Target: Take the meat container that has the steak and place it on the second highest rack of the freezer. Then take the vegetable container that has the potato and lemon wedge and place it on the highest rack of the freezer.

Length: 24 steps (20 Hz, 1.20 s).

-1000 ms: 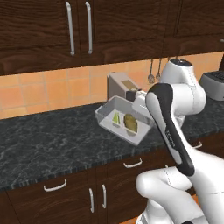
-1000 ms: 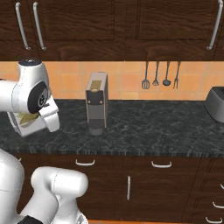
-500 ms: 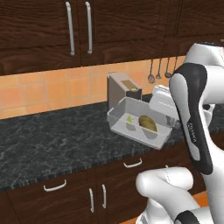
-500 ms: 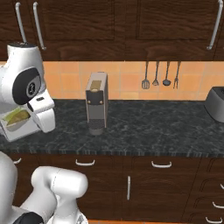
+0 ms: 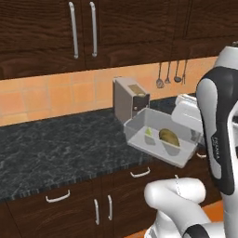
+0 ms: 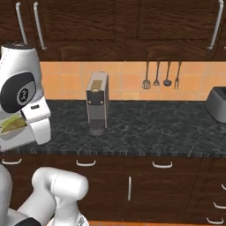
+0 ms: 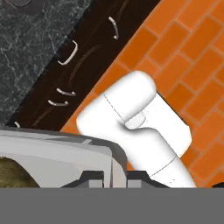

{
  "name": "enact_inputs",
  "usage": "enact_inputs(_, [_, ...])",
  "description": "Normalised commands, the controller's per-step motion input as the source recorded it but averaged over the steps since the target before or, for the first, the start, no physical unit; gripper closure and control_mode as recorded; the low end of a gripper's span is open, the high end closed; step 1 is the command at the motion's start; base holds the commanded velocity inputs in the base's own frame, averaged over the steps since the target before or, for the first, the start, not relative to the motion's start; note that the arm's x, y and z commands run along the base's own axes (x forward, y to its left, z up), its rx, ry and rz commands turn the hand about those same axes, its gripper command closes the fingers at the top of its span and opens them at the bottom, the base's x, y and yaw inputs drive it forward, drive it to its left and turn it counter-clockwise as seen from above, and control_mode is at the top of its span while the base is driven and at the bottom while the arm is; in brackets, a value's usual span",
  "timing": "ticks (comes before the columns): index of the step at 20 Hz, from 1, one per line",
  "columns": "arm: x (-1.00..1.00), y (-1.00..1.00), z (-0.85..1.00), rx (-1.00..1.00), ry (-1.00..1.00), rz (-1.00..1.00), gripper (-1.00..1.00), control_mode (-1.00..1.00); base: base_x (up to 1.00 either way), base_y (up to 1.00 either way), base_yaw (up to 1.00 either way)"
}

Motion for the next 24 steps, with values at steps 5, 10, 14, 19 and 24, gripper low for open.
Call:
enact_inputs(5, [0.00, 0.00, 0.00, 0.00, 0.00, 0.00, 1.00, 1.00, -0.75, -0.09, -0.42])
enact_inputs(10, [0.00, 0.00, 0.00, 0.00, 0.00, 0.00, 1.00, 1.00, -0.02, 0.00, -0.94])
enact_inputs(14, [0.00, 0.00, 0.00, 0.00, 0.00, 0.00, 1.00, 1.00, 0.00, 0.00, -0.97])
enact_inputs(19, [0.00, 0.00, 0.00, 0.00, 0.00, 0.00, 1.00, 1.00, 0.00, -0.11, -0.93])
enact_inputs(24, [0.00, 0.00, 0.00, 0.00, 0.00, 0.00, 1.00, 1.00, 0.08, -0.28, -0.82])
